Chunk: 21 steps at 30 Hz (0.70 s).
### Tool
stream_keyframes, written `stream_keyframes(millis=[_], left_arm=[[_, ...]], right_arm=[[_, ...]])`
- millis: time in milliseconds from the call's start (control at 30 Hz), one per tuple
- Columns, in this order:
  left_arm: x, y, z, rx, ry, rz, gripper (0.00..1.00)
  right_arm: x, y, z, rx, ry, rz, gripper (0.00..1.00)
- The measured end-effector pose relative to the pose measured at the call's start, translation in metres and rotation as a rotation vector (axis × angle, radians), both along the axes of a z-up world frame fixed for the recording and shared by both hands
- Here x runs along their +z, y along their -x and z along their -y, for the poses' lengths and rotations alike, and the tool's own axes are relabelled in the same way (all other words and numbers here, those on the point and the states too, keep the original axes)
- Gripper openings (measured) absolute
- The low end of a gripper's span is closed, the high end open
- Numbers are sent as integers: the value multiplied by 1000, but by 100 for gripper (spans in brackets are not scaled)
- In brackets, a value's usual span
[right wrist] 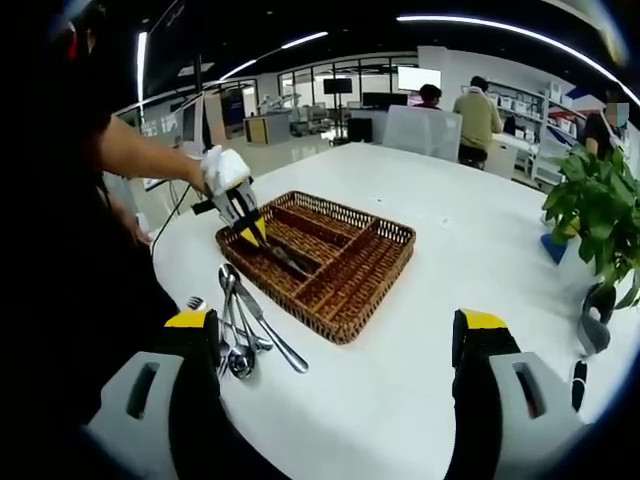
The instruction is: Arrange the knives, forks, and spoons in their matching storage slots by inserting each utensil handle-first until every utensil is classified and aligned in the correct compartment
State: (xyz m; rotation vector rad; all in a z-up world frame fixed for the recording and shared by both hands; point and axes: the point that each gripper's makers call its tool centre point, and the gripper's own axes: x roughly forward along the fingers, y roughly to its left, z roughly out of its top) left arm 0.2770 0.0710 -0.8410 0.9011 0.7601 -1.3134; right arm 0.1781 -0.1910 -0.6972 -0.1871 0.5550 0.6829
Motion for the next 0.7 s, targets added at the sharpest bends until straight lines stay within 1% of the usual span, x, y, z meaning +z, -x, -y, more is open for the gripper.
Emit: stream_keyframes(millis=[133,267,433,500,700], left_arm=[[-4,1,1,8,8,-20,6],[-7,4,1,15,-4,-26,6],[-11,6,2,19,-12,-25,6],[-15,7,2,6,-34,-17,6],[-20,8,1,29,-49,-24,6]], right_arm=[[-1,0,-3,6,-1,-3,100],[-4,2,-4,11,2,-10,100],[-3,2,-4,12,4,-9,100],[-3,2,-5,13,3,-8,100],[-2,2,-5,13,-1,-6,100]])
